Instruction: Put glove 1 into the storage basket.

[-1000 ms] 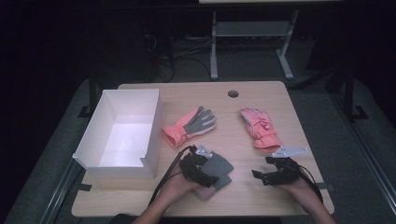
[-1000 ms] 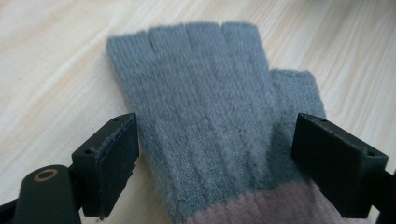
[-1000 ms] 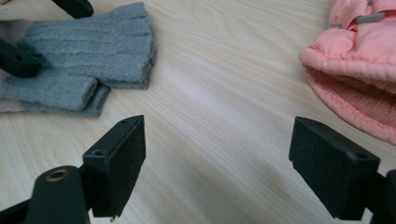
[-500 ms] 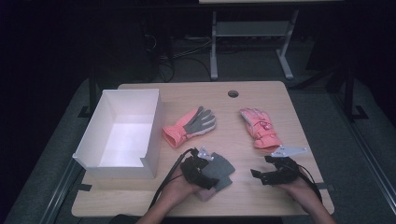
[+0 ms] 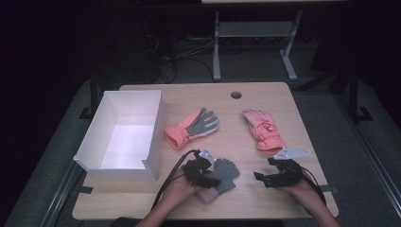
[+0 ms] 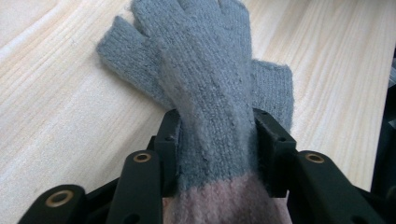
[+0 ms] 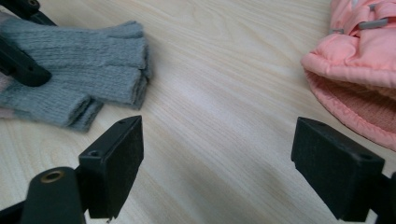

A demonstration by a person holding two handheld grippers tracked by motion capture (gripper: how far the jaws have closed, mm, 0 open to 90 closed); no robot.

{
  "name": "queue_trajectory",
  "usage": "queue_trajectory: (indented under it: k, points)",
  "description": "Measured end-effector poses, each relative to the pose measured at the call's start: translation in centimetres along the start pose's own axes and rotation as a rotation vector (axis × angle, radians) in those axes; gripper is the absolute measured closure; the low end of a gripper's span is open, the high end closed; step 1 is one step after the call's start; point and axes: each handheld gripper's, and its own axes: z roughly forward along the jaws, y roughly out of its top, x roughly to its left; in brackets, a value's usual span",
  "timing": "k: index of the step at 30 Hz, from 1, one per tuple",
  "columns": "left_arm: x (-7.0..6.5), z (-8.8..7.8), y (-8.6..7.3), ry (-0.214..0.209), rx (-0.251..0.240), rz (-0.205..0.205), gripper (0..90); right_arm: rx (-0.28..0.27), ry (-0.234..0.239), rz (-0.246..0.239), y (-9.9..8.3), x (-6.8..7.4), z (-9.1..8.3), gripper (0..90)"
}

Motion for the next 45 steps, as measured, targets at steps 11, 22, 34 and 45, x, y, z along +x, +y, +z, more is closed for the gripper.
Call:
queue_trajectory:
  k: [11, 22, 34, 45]
  points:
    - [-0.1, -1.8, 0.4, -0.044, -0.011, 0.003, 61.8, -0.004, 0.003, 0.004, 0.0, 0.2, 0.1, 16.4]
    - [0.5, -5.3, 1.4, 0.002, -0.074, -0.046, 62.0, 0.003, 0.009, 0.002, 0.1, 0.3, 0.3, 16.4]
    - [1.6, -9.4, 2.4, 0.045, -0.126, -0.084, 62.0, -0.001, 0.027, 0.001, 0.4, 0.2, 0.7, 16.4]
    - [2.9, -12.3, 3.2, 0.066, -0.138, -0.111, 62.0, -0.002, 0.051, -0.019, 0.7, 0.4, 1.3, 16.4]
